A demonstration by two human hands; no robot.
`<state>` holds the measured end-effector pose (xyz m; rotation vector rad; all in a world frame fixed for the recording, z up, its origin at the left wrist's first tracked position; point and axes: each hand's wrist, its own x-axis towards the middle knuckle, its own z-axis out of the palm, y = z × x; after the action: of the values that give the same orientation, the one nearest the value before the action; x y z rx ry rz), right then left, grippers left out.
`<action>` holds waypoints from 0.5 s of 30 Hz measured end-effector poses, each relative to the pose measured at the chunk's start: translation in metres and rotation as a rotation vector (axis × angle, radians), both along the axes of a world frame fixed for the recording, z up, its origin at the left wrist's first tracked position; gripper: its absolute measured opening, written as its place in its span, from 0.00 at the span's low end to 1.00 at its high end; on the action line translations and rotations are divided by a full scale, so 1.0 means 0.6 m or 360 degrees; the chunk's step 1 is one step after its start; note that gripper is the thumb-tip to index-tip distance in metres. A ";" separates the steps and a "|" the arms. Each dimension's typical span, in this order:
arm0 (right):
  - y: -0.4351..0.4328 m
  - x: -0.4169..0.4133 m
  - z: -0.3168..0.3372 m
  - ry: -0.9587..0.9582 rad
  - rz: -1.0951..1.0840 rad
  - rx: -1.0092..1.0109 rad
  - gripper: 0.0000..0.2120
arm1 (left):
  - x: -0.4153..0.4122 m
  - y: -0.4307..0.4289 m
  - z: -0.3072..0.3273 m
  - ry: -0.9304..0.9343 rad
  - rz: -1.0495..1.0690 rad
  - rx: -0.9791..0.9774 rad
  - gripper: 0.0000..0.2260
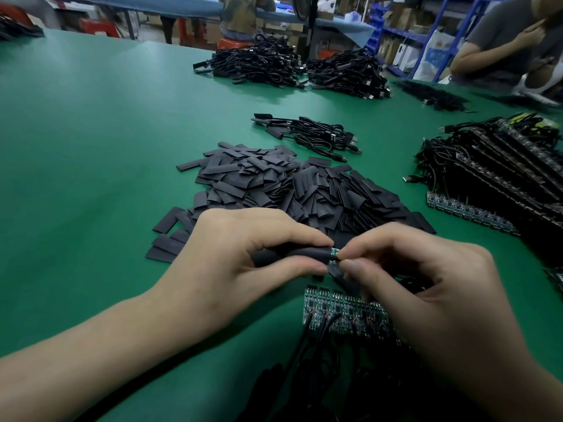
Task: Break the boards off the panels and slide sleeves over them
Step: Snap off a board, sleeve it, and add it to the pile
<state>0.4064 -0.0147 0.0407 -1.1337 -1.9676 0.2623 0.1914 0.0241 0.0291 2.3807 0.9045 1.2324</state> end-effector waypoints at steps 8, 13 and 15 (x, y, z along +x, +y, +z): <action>-0.001 0.000 -0.002 0.0057 0.0006 -0.0027 0.03 | 0.006 -0.008 -0.001 -0.0068 0.0031 -0.0051 0.09; -0.003 -0.006 -0.007 0.0202 0.0061 -0.0131 0.05 | 0.008 -0.007 -0.001 -0.0090 -0.0004 -0.0071 0.09; -0.002 -0.005 -0.007 0.0385 0.0090 -0.0280 0.05 | 0.007 -0.005 0.001 -0.0139 0.0013 -0.0051 0.09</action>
<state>0.4035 -0.0157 0.0363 -1.1013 -1.7894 0.5849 0.1955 0.0208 0.0295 2.2817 0.9013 1.3041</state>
